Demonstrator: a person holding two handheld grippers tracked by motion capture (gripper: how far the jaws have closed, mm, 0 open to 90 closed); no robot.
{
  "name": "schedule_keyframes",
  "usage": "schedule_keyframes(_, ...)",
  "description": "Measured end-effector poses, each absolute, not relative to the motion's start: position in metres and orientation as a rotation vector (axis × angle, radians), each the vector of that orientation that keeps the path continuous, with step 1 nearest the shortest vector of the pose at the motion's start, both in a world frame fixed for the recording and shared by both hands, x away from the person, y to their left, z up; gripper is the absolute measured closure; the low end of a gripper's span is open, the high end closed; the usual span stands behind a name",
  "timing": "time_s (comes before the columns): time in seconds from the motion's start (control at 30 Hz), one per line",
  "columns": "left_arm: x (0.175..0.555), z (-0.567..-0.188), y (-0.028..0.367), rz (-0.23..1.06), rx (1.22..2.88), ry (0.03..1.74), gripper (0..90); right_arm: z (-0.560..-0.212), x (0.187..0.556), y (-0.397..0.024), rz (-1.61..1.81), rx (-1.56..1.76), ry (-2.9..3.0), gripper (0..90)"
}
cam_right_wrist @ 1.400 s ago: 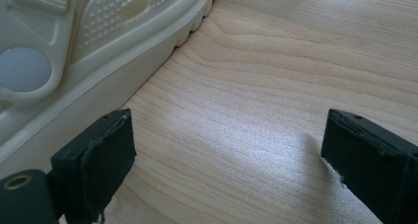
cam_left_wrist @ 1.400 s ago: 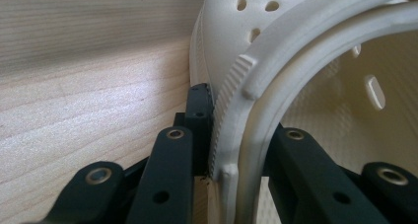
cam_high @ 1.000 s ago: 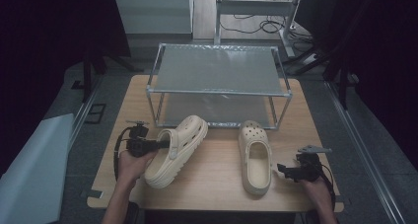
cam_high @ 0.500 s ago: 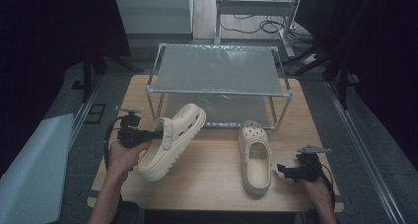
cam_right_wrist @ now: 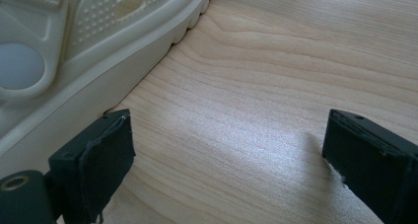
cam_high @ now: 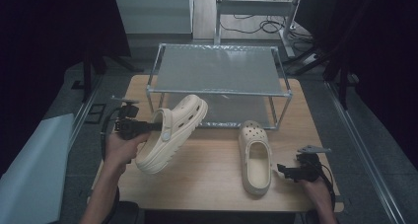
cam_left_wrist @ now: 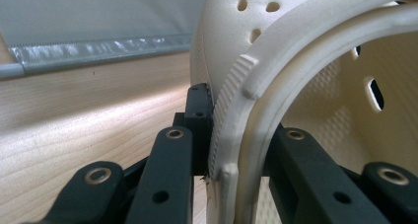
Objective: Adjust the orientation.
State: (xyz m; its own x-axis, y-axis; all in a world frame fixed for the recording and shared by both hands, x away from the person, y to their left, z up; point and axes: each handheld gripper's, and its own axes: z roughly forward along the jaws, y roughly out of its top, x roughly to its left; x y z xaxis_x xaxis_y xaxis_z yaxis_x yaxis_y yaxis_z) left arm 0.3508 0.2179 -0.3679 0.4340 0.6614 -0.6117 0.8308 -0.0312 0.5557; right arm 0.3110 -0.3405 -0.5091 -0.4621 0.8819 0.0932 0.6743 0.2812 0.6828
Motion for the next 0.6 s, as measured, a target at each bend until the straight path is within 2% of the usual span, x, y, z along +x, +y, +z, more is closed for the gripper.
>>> schedule_keyframes(0.6, 0.374, -0.327, 0.216, -0.243, 1.669, 1.289, 76.3, -0.509, 0.311, -0.341, 0.965, 1.424, 2.259, 5.3)
